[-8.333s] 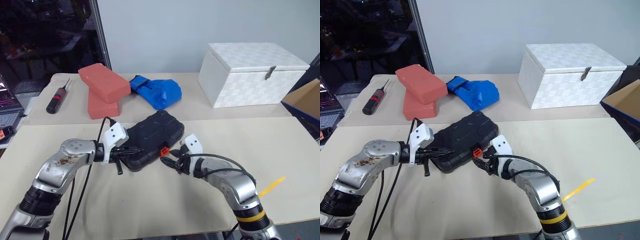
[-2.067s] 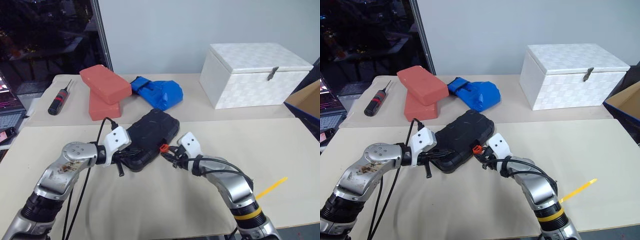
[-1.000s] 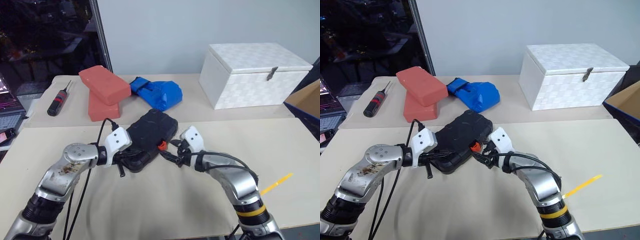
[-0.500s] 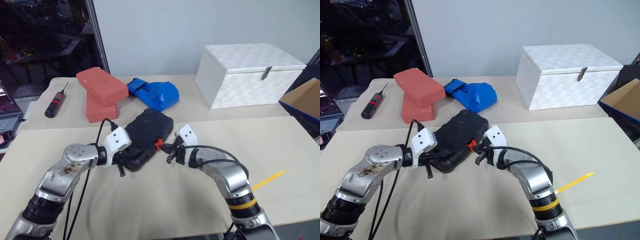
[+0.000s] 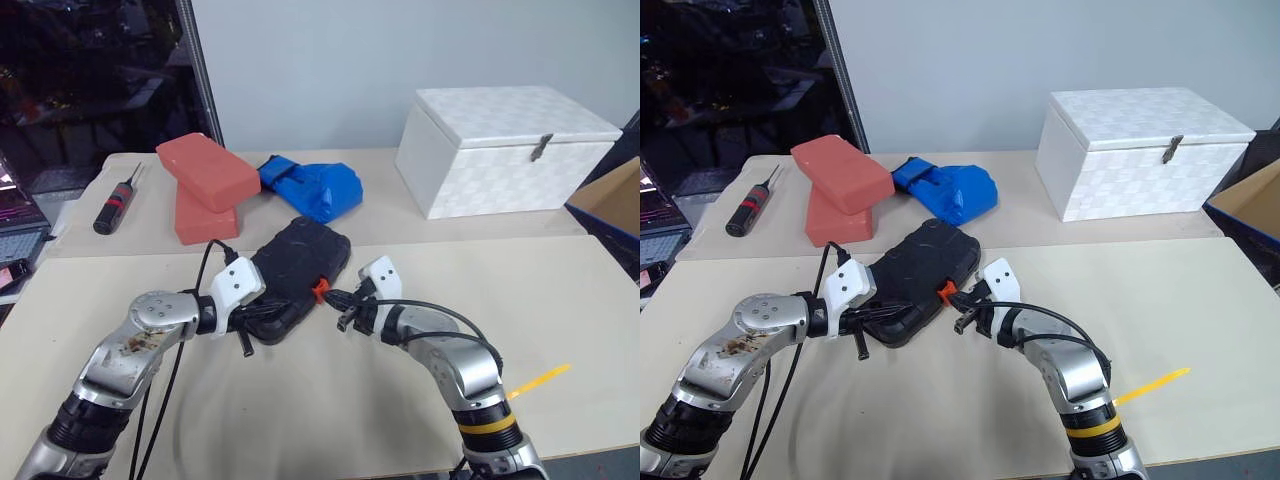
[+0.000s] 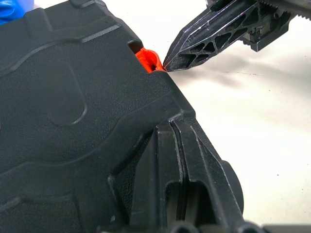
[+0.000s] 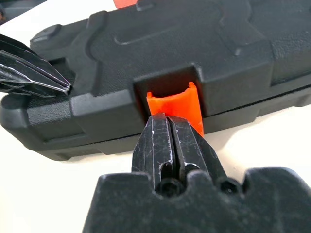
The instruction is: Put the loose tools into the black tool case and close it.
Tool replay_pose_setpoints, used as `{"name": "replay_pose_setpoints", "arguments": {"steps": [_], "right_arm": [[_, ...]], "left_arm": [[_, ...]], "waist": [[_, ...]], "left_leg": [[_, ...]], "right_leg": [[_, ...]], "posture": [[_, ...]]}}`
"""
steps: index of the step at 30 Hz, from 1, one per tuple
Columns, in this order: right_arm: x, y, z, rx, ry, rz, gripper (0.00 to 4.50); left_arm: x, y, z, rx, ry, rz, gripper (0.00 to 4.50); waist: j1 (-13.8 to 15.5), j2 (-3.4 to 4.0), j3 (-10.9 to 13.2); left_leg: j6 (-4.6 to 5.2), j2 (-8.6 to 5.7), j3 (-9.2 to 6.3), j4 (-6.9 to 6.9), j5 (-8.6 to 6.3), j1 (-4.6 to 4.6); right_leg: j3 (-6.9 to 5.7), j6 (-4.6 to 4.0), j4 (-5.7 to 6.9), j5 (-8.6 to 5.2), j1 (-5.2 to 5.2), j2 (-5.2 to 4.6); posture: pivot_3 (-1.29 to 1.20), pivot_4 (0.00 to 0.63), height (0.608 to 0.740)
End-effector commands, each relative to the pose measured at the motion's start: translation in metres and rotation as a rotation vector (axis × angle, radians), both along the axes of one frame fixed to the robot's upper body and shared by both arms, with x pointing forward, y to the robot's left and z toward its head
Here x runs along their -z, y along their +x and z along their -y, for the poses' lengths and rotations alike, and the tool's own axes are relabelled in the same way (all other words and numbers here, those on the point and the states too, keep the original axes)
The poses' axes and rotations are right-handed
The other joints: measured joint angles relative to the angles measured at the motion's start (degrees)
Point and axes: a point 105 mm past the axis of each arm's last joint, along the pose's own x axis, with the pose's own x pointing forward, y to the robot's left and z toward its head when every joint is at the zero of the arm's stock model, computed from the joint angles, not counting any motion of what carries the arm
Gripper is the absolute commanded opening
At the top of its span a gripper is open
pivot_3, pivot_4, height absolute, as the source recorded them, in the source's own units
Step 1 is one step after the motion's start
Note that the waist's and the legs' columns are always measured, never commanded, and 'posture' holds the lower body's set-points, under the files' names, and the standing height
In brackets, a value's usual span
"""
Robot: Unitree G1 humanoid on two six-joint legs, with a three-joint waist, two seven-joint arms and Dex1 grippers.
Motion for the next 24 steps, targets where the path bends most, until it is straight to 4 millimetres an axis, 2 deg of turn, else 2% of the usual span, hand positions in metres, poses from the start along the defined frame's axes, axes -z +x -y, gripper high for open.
{"name": "replay_pose_setpoints", "arguments": {"steps": [1,7,17,24], "right_arm": [[-0.028,0.0,-0.003,-0.013,0.076,0.104,0.06],[-0.028,0.005,-0.005,-0.008,0.071,0.115,0.06],[0.013,0.012,-0.011,-0.003,-0.035,0.057,0.06],[0.027,0.011,-0.01,0.006,-0.072,0.035,0.06]], "left_arm": [[0.051,-0.012,-0.009,-0.046,0.074,-0.207,0.0],[0.051,-0.012,-0.01,-0.051,0.074,-0.207,0.0],[0.052,-0.013,-0.008,-0.053,0.072,-0.208,0.0],[0.054,-0.012,-0.01,-0.061,0.076,-0.209,0.0]], "waist": [[0.0,0.0,0.0],[0.01,0.0,0.0],[-0.04,0.03,-0.05],[-0.09,0.12,-0.27]], "left_leg": [[0.0,0.0,-0.02,0.0,0.0,0.01],[-0.01,0.01,-0.03,0.0,0.0,0.01],[-0.01,0.01,-0.04,0.0,-0.01,0.1],[-0.01,0.03,-0.12,0.0,-0.01,0.17]], "right_leg": [[0.0,-0.04,0.0,-0.03,0.0,0.0],[-0.01,-0.06,-0.01,-0.04,0.0,0.01],[-0.01,-0.07,-0.02,-0.05,0.06,0.0],[0.0,-0.08,-0.02,-0.06,0.1,-0.01]], "posture": [[0.0,0.15,0.74],[0.0,0.15,0.74],[0.0,0.15,0.74],[0.0,0.15,0.74]]}}
